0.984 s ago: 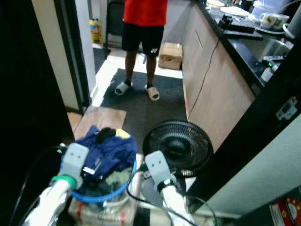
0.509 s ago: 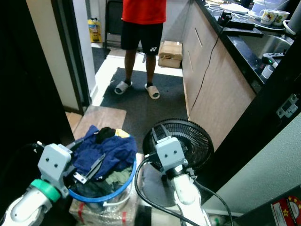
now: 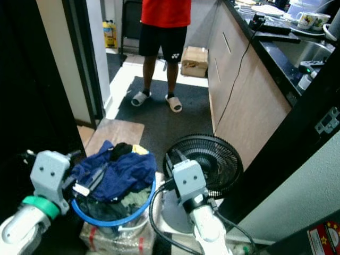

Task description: Clothes washing

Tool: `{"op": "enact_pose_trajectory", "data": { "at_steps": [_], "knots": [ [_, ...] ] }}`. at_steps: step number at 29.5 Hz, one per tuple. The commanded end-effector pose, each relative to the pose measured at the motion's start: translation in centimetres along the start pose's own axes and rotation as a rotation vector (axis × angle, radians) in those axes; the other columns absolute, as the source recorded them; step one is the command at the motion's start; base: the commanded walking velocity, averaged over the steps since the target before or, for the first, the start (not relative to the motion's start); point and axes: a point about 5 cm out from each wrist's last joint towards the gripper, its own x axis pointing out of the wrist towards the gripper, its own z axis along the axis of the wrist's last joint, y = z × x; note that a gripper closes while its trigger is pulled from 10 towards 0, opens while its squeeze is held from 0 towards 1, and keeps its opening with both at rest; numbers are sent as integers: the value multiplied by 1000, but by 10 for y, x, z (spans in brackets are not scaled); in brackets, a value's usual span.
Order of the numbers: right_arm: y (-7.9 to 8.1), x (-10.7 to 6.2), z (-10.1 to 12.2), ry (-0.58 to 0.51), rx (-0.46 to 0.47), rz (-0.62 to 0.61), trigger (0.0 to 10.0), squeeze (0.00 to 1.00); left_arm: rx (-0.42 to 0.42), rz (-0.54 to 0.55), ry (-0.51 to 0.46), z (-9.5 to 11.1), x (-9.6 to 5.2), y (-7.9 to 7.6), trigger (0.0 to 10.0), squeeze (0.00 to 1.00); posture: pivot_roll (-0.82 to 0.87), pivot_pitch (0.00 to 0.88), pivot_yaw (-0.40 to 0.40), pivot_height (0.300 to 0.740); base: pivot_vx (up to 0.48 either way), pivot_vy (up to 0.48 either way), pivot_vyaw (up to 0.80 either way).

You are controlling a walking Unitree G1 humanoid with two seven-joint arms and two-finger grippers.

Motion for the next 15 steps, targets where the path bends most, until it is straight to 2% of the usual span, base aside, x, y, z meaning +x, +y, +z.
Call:
{"op": "enact_pose_trajectory", "data": {
  "at_steps": [1, 15],
  "knots": [
    [-1, -2, -1, 15, 5, -1, 10000, 0, -9, -18, 18, -2, -3, -3, 10000, 0, 98, 0, -1, 740, 0, 0, 0],
    [7, -1, -2, 52, 26, -9, 10000, 0, -16, -17, 35, 0, 1, -8, 10000, 0, 101, 0, 3, 740, 0, 0, 0]
  ]
}}
